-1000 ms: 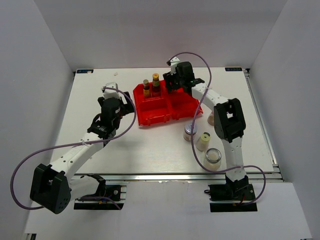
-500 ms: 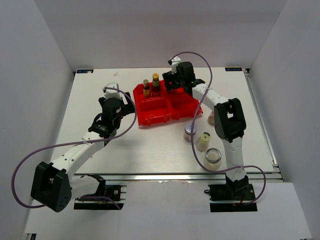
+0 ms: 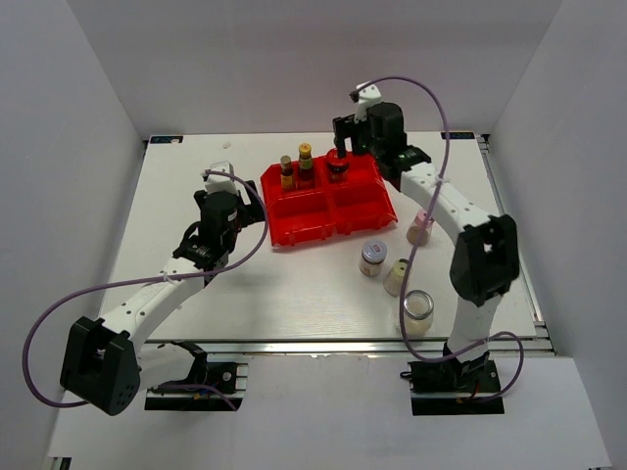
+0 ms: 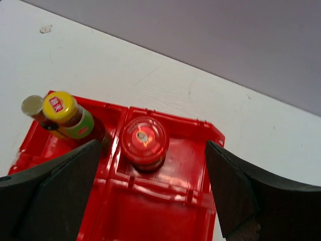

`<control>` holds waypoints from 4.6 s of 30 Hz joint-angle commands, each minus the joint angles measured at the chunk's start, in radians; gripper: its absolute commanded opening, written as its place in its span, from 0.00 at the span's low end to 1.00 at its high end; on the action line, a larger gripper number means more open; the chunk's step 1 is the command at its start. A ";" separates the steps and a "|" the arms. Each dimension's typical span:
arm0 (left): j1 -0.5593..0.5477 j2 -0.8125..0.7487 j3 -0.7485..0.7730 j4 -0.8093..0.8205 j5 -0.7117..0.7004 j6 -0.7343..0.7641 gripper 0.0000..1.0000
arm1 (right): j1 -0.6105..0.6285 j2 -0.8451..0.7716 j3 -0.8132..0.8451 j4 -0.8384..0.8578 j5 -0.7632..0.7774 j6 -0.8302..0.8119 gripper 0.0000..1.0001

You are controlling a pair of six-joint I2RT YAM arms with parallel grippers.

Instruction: Organize the condiment bottles

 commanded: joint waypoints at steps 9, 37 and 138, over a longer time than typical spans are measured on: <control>0.005 -0.032 0.004 0.001 0.007 -0.009 0.98 | 0.050 -0.496 -0.512 -0.261 0.106 0.234 0.89; 0.005 -0.063 -0.001 -0.022 -0.021 -0.028 0.98 | 0.143 -0.385 -0.701 -0.353 0.154 0.300 0.66; 0.005 0.001 0.028 -0.030 0.013 -0.022 0.98 | -0.109 -0.472 -0.523 -0.354 0.099 0.289 0.89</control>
